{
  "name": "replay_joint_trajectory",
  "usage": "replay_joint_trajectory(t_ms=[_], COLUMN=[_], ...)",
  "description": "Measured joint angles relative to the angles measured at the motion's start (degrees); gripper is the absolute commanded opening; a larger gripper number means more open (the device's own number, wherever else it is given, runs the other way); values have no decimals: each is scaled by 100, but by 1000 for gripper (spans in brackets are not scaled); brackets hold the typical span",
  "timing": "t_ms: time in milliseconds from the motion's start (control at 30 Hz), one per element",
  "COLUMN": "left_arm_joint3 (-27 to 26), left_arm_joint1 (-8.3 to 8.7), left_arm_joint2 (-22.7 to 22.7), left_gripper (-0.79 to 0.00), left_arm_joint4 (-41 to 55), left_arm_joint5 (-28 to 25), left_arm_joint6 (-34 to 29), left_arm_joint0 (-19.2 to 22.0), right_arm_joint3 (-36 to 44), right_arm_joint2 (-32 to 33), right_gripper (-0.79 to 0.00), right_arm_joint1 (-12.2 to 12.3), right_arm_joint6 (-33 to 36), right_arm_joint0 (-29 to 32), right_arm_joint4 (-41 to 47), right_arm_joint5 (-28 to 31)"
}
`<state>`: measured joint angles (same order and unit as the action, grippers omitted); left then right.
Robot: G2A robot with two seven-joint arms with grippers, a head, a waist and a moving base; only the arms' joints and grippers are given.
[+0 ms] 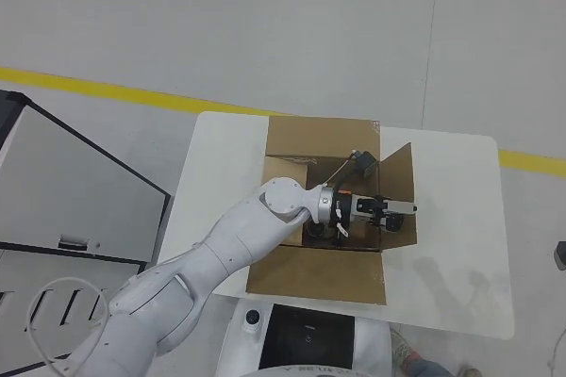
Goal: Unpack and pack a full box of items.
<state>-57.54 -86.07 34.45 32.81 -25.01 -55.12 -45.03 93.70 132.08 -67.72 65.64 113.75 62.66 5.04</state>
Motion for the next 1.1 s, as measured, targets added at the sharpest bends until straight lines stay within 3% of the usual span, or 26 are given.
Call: replay_joint_trajectory(t_ms=[200, 400, 533, 767, 1100], left_arm_joint3=[-29, 94, 100, 99, 99], left_arm_joint1=[-9, -261, -317, -314, -314], left_arm_joint2=[-37, -296, -234, -223, -223], left_gripper=[0, 0, 0, 0, 0], left_arm_joint4=[-557, -697, -671, -668, -668], left_arm_joint5=[258, 463, 203, 188, 188], left_arm_joint6=[555, 1367, 1376, 1360, 1360], left_arm_joint0=[-63, -110, -59, -62, -62], right_arm_joint3=[0, 0, 0, 111, 719], right_arm_joint2=[0, 0, 0, -76, -1046], right_gripper=[0, 0, 0, 0, 0], right_arm_joint1=[0, 0, 0, -5, -89], right_arm_joint6=[0, 0, 0, -46, -435], right_arm_joint0=[0, 0, 0, -34, -383], right_arm_joint4=[0, 0, 0, -31, -363], right_arm_joint5=[0, 0, 0, -52, 8])
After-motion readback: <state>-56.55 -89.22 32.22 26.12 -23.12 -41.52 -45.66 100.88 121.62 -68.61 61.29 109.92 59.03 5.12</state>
